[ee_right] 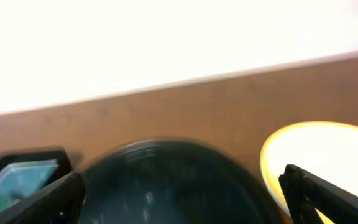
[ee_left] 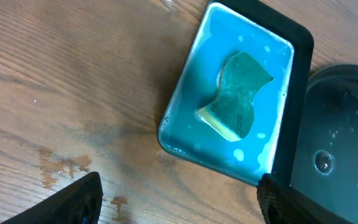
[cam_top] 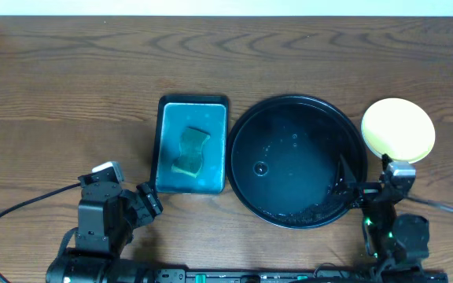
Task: Clean dirty plates on tray and stack at the side
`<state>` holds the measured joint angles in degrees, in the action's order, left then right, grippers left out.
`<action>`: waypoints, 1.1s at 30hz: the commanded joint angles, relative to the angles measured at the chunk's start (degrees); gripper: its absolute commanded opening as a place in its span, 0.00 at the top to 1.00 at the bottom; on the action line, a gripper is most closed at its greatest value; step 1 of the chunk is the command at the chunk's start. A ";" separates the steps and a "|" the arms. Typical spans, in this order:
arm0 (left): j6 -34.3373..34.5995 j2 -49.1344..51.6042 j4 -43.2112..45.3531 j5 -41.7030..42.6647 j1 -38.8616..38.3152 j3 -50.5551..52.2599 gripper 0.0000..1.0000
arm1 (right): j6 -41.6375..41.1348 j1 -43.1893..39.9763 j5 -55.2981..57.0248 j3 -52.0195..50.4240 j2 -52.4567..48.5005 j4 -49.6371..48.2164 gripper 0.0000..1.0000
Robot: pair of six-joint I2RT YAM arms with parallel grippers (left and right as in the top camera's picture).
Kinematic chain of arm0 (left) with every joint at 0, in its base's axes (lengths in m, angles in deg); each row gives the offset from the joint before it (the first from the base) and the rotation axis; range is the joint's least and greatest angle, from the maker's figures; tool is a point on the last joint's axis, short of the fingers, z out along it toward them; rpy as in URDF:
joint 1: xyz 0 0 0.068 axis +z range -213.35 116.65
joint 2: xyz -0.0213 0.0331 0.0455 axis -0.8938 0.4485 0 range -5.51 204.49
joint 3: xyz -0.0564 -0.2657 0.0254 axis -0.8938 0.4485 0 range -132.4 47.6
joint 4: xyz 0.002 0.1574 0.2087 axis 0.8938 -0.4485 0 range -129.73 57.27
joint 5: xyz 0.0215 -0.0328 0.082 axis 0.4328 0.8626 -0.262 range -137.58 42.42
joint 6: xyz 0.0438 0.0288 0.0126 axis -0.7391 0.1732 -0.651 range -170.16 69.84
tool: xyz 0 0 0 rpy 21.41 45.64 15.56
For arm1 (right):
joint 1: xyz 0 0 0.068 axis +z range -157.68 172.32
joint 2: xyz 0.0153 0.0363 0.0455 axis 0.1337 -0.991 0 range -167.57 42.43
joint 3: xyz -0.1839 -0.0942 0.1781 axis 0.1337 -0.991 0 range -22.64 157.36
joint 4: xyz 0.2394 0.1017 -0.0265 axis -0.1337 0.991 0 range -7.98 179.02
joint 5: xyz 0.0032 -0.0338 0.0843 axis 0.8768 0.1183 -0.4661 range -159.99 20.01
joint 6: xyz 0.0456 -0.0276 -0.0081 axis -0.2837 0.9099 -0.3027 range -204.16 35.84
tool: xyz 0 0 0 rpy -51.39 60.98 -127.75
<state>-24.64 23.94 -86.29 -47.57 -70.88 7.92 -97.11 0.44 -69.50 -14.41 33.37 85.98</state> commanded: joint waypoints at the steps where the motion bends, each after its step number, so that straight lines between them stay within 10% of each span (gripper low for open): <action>1: 0.28 -0.26 0.04 -0.63 0.22 0.46 0.20 | 0.35 1.44 0.59 -3.91 2.80 -5.70 0.01; 33: 0.28 -0.26 0.04 -0.63 0.22 0.46 0.20 | 13.44 1.73 0.35 -7.93 8.79 0.33 0.01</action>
<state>-24.64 23.94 -86.29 -47.57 -70.88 7.94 -84.71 1.57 -69.30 -22.27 41.72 86.05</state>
